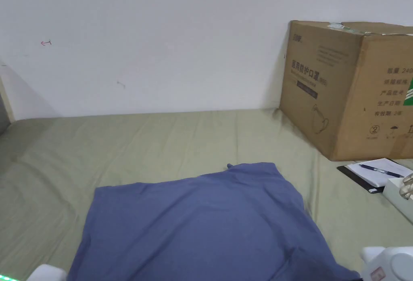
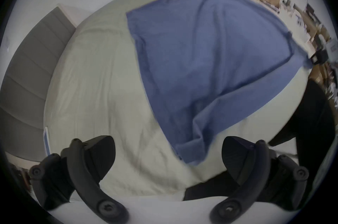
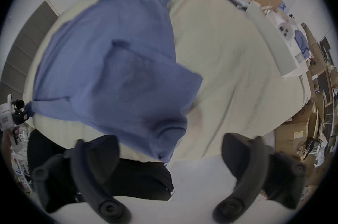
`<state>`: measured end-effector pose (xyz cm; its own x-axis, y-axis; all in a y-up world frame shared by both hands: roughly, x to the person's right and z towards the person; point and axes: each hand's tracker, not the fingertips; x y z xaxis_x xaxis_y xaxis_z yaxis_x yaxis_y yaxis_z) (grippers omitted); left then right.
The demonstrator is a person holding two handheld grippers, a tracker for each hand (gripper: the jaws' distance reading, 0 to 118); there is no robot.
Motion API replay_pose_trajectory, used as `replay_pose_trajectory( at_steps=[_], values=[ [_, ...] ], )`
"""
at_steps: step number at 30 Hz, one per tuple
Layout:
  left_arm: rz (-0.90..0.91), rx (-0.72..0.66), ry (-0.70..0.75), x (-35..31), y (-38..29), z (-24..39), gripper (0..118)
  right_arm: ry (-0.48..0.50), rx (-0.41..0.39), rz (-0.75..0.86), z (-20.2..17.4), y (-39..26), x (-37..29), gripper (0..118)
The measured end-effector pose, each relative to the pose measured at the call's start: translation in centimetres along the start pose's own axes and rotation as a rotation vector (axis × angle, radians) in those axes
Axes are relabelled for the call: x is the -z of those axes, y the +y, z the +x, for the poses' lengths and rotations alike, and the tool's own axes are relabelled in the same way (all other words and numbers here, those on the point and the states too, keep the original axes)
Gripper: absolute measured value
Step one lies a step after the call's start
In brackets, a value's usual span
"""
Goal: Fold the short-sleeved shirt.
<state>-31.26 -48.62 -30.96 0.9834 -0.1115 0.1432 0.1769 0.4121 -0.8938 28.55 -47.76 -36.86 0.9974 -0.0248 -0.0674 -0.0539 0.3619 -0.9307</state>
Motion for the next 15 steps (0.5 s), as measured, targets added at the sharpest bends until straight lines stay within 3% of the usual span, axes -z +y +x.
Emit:
replay_pose_trajectory(
  at_steps=[5, 8, 10, 11, 13, 14, 15],
  values=[
    [0.292, -0.354, -0.309, -8.6, -0.6, -1.8, 115, 0.133, 0.03, 0.197, -1.5, -1.3, -7.1, 109],
    [0.5, -0.483, -0.34, -12.6, -2.5, -0.7, 115, 0.262, 0.038, 0.447, -3.7, -2.8, -10.9, 106],
    [0.672, -0.512, -0.301, -14.2, -4.4, 0.4, 110, 0.289, 0.025, 0.675, -5.9, -5.0, -13.4, 96],
    [0.746, -0.511, -0.261, -14.9, -5.3, 1.0, 99, 0.293, 0.014, 0.769, -6.6, -5.8, -13.9, 87],
    [0.824, -0.483, -0.136, -15.7, -6.8, 2.8, 28, 0.261, 0.019, 0.907, -8.3, -7.6, -14.7, 54],
    [0.841, -0.478, -0.069, -15.8, -7.4, 3.5, 0, 0.245, 0.033, 0.937, -9.0, -8.1, -14.8, 35],
    [0.853, -0.476, -0.049, -15.8, -8.1, 4.1, 0, 0.241, 0.04, 0.945, -9.5, -8.4, -14.9, 6]
  ],
)
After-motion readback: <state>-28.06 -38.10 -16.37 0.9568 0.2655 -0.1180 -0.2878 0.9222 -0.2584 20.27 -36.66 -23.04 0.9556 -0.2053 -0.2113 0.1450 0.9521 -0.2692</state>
